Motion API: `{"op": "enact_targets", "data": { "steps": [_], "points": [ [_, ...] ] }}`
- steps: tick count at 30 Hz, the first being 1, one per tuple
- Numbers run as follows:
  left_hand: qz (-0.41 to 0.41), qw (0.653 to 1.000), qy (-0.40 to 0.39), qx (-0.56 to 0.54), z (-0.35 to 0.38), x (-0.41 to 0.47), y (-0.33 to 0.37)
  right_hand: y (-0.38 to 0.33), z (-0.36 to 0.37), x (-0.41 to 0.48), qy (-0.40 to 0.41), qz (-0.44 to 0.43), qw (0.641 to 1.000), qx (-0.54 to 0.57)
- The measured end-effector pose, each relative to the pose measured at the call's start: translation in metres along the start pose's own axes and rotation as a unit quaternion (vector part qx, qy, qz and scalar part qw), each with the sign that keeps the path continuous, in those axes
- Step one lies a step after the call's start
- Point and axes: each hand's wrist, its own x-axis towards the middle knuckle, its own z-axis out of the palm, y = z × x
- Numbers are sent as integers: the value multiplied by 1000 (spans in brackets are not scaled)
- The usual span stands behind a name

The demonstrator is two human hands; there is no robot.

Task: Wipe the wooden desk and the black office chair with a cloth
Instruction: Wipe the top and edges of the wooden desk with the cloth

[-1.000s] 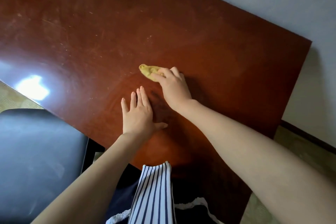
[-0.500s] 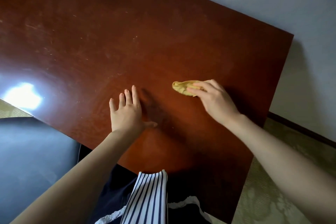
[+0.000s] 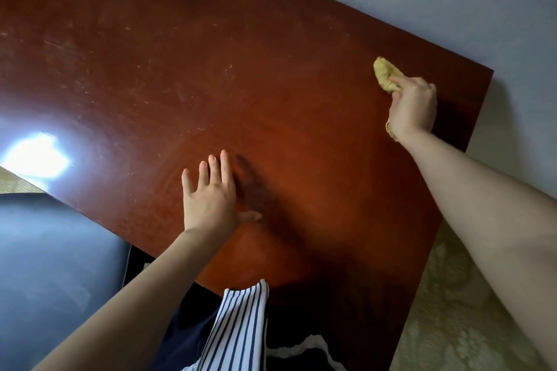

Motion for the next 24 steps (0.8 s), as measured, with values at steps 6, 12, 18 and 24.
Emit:
{"op": "enact_targets", "data": {
  "steps": [6, 12, 18, 24],
  "points": [
    [3, 1000, -7, 4, -2, 1, 1, -26, 13, -25, 14, 30, 999, 18],
    [7, 1000, -8, -1, -3, 3, 2, -33, 11, -85, -31, -110, 993, 37],
    [15, 1000, -2, 3, -9, 0, 0, -46, 2, -162, -58, -252, 962, 94],
    [52, 995, 62, -59, -13, -11, 2, -41, -8, -215, -96, -358, 920, 127]
  ]
}}
